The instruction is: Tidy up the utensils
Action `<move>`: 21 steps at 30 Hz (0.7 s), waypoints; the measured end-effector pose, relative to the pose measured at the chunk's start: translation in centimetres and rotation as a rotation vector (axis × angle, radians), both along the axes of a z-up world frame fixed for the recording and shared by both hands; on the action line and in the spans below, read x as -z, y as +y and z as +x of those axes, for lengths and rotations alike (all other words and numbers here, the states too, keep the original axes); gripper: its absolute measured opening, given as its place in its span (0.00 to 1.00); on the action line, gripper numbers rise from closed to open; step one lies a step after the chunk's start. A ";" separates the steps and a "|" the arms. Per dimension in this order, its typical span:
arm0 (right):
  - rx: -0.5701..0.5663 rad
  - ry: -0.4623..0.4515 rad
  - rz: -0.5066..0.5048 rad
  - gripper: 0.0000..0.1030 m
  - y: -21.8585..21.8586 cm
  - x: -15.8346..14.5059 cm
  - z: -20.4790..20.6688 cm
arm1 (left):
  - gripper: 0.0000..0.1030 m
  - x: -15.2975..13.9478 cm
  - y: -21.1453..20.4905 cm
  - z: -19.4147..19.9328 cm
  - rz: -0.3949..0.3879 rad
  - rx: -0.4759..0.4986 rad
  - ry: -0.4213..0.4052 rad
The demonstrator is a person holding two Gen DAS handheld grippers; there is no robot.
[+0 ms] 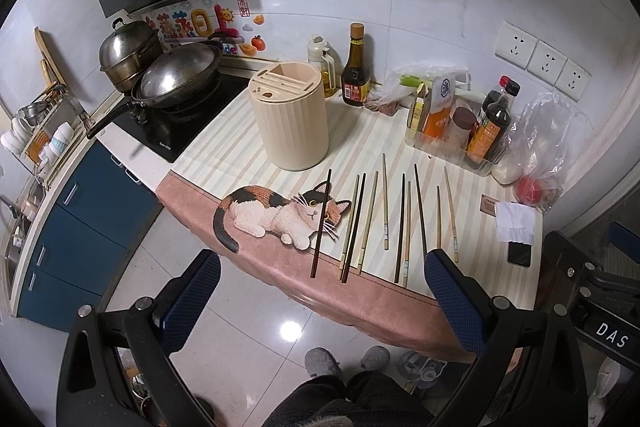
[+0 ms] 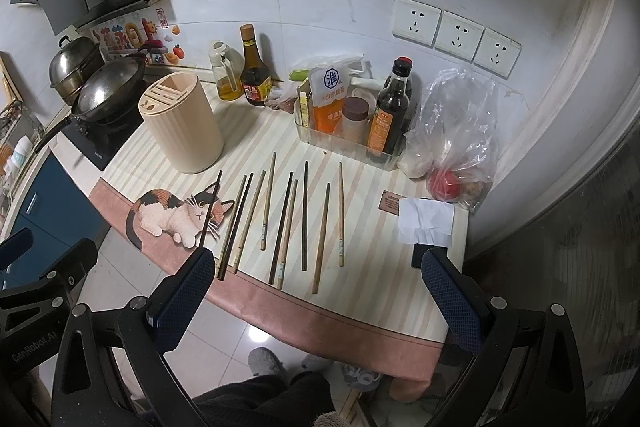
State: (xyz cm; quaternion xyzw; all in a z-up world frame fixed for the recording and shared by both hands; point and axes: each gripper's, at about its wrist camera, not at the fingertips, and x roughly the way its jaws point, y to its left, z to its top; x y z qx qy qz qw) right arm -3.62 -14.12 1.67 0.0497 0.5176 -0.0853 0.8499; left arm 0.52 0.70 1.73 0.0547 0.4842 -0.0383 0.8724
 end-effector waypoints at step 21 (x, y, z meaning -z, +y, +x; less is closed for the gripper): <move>0.173 0.043 0.158 0.58 0.0 9.8 4.9 | 1.00 10.1 5.0 10.7 0.080 0.018 -0.026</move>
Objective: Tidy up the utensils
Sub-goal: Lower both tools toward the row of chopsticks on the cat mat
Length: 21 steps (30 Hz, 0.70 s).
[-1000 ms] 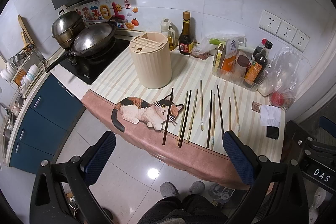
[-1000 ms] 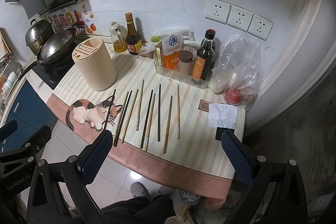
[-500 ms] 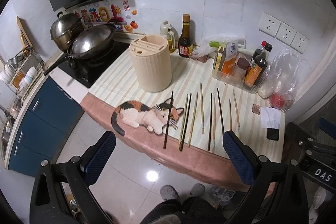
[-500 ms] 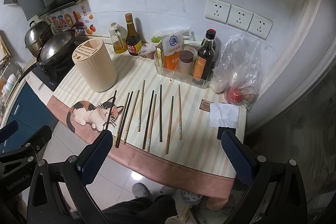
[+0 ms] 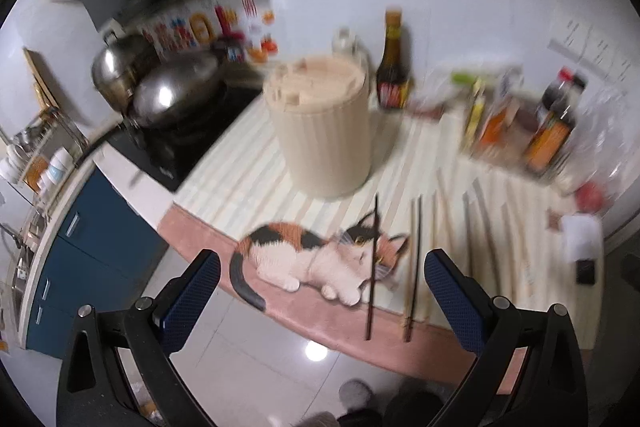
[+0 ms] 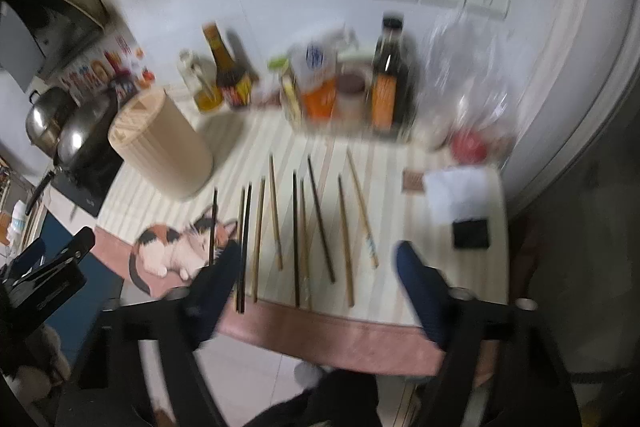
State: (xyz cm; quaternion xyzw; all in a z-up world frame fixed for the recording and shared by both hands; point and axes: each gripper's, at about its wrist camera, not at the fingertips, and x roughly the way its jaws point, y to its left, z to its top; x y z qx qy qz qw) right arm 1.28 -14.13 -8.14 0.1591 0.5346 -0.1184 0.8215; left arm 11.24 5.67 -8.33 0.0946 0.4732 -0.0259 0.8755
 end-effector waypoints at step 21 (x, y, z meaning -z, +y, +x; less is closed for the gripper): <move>-0.027 0.376 0.232 0.22 -0.8 24.0 12.7 | 0.42 20.7 -4.3 11.1 0.002 0.040 0.466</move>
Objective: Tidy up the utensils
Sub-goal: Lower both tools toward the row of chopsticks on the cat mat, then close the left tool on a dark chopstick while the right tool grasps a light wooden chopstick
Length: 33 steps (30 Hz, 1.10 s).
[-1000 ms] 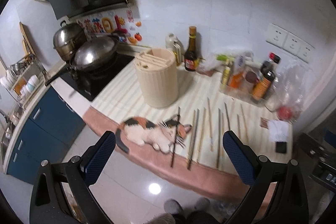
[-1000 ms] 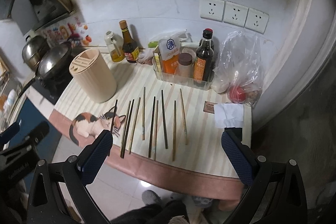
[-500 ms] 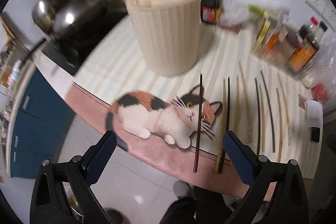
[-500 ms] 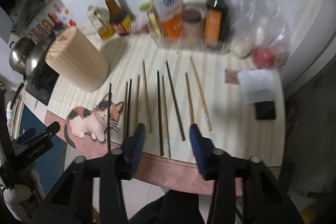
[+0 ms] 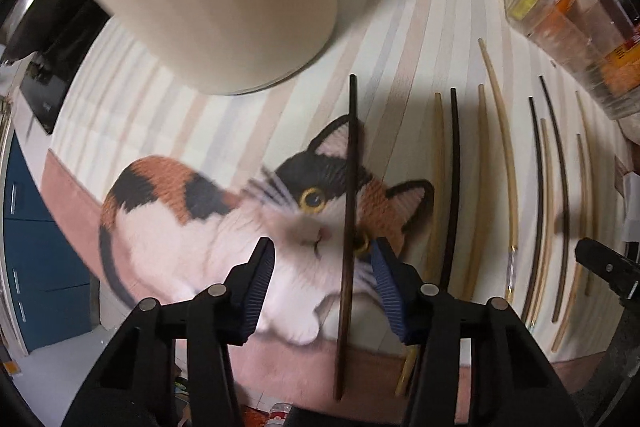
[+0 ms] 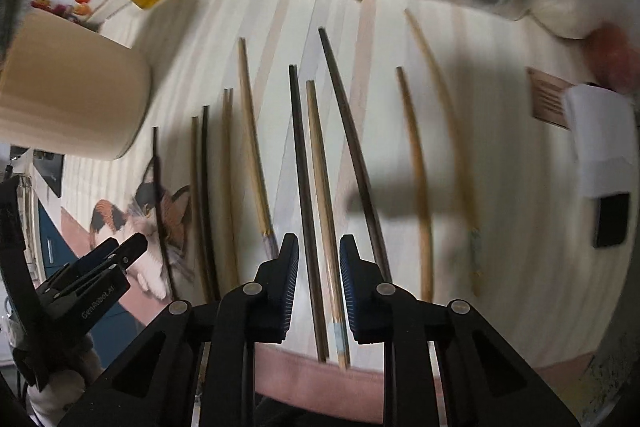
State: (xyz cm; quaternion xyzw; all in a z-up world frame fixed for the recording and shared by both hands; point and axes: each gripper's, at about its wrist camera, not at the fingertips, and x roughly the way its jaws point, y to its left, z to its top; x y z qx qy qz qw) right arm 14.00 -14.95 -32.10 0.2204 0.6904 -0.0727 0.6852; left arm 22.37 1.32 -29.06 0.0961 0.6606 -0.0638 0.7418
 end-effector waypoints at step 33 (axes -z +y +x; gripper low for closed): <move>0.040 0.082 0.058 0.12 -2.5 3.5 -2.4 | 0.07 4.4 4.8 -1.6 -0.133 -0.047 0.091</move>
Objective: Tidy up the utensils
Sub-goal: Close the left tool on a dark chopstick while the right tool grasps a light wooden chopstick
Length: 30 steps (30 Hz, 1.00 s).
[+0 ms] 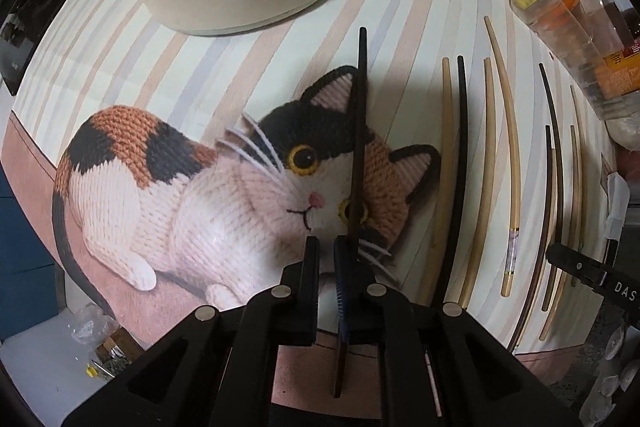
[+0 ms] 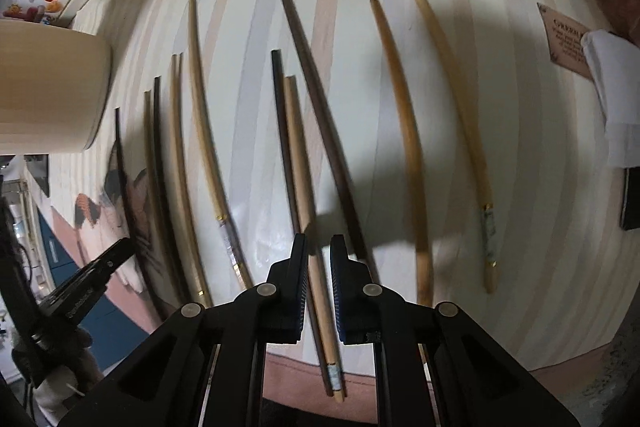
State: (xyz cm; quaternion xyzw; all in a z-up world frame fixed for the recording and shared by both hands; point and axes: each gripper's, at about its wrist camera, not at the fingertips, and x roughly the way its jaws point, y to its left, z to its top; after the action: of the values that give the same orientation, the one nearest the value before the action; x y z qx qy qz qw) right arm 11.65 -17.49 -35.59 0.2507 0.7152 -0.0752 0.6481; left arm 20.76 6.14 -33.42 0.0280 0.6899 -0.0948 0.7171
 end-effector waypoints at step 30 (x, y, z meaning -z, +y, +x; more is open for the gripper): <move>-0.076 0.101 -0.038 0.07 1.6 1.5 -0.5 | 0.14 -2.4 -4.7 0.1 -0.116 -0.033 -0.004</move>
State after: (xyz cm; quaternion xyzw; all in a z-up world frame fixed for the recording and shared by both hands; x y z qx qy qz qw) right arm 11.16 -15.91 -37.10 0.2067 0.7544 -0.0766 0.6183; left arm 20.82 1.40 -30.98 -0.0247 0.6824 -0.1228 0.7202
